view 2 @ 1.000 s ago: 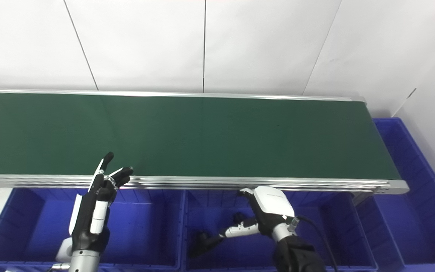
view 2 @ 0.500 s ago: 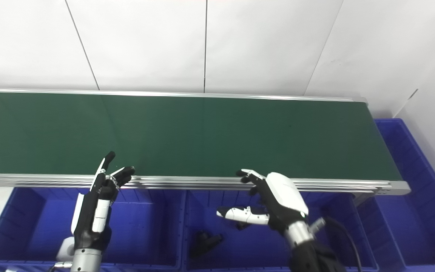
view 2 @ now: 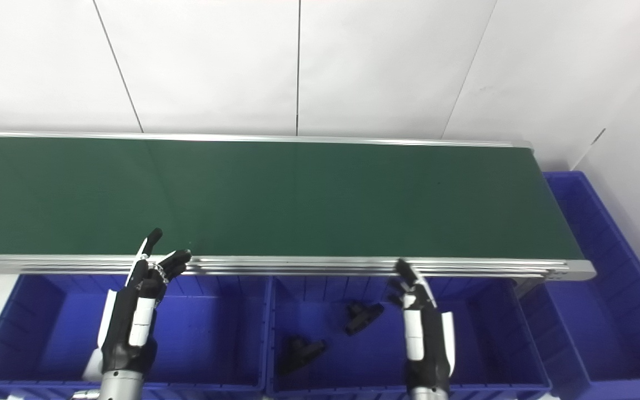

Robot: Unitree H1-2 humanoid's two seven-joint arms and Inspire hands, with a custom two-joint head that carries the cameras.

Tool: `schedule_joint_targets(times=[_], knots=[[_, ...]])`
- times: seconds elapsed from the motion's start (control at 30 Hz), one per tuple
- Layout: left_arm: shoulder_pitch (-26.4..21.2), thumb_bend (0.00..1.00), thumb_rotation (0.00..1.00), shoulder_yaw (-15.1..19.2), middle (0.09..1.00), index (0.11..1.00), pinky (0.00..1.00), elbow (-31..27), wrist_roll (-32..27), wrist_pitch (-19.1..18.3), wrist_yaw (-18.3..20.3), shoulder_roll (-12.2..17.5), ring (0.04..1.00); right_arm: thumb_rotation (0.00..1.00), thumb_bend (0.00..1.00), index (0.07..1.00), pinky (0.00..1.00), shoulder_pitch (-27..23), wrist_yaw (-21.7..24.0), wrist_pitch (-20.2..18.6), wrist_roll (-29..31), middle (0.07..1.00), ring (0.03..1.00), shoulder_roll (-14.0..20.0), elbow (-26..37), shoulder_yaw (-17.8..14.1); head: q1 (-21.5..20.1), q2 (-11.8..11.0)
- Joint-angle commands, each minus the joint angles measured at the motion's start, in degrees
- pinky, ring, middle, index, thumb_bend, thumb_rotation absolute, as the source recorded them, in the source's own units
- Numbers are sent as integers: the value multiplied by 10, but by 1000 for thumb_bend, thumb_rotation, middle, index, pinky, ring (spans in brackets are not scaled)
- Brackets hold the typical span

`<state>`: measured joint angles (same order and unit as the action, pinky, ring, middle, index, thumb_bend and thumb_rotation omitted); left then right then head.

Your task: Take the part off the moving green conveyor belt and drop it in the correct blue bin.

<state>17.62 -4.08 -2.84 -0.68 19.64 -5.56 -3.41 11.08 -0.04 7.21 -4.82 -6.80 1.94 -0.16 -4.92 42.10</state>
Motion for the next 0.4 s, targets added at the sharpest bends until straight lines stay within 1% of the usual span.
schedule_joint_targets(times=[0.0,0.13,0.2,0.3,0.33,0.37], knots=[[-4,549,908,-1,744,953,819,-7,9,30,8,-2,793,1000,871,981,909,-11,-10,48,9,970,926,-6,-2,2,1,-1],[-2,524,902,-1,746,959,809,-3,13,36,6,-3,797,1000,869,1000,993,-10,-22,61,-10,999,991,0,-16,11,6,-1],[-1,524,903,-1,751,959,809,-3,11,34,6,-5,805,1000,871,1000,998,-10,-28,61,-19,1000,997,2,-17,15,6,-1],[1,552,870,0,824,951,840,-5,5,30,6,-7,842,1000,875,1000,1000,-8,-34,61,-25,1000,1000,3,-16,20,9,-1],[1,556,867,1,836,951,844,-4,5,31,5,-8,847,1000,875,1000,1000,-8,-36,62,-27,1000,1000,4,-17,22,10,-1],[1,567,851,2,871,952,856,-3,5,32,5,-8,862,1000,886,1000,1000,-8,-36,63,-28,1000,1000,4,-17,24,10,-1]])
